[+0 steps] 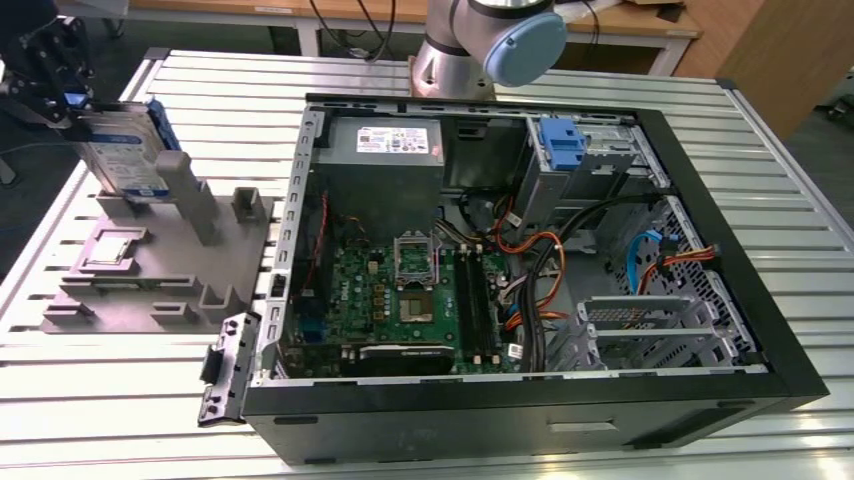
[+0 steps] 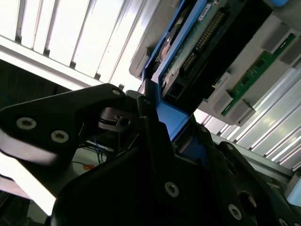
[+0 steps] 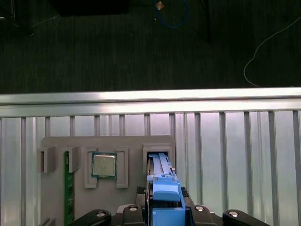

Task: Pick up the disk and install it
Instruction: 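Pick up the disk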

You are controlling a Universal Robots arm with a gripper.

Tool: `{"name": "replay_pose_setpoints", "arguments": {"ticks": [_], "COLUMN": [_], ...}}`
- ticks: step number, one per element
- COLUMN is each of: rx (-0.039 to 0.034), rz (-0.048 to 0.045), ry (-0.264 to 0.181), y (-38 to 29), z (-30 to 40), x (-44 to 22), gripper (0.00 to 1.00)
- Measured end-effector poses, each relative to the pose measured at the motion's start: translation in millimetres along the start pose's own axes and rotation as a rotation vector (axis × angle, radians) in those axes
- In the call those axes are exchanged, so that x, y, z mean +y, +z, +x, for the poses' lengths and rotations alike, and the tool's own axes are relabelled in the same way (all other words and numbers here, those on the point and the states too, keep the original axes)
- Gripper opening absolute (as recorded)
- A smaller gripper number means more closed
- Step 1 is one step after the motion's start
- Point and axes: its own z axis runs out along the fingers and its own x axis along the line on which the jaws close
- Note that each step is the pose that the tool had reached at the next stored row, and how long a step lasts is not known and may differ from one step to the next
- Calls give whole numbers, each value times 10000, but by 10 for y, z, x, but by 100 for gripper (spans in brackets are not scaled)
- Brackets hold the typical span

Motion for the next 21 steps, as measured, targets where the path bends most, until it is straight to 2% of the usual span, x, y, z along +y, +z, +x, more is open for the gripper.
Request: {"name": "replay_pose_setpoints", "arguments": {"ticks": [15, 21], "rx": [0, -1], "rz": [0, 2], "ry": [0, 0], "y": [-123, -153], "z": [-1, -1], "x": [2, 3], "gripper": [36, 36]}}
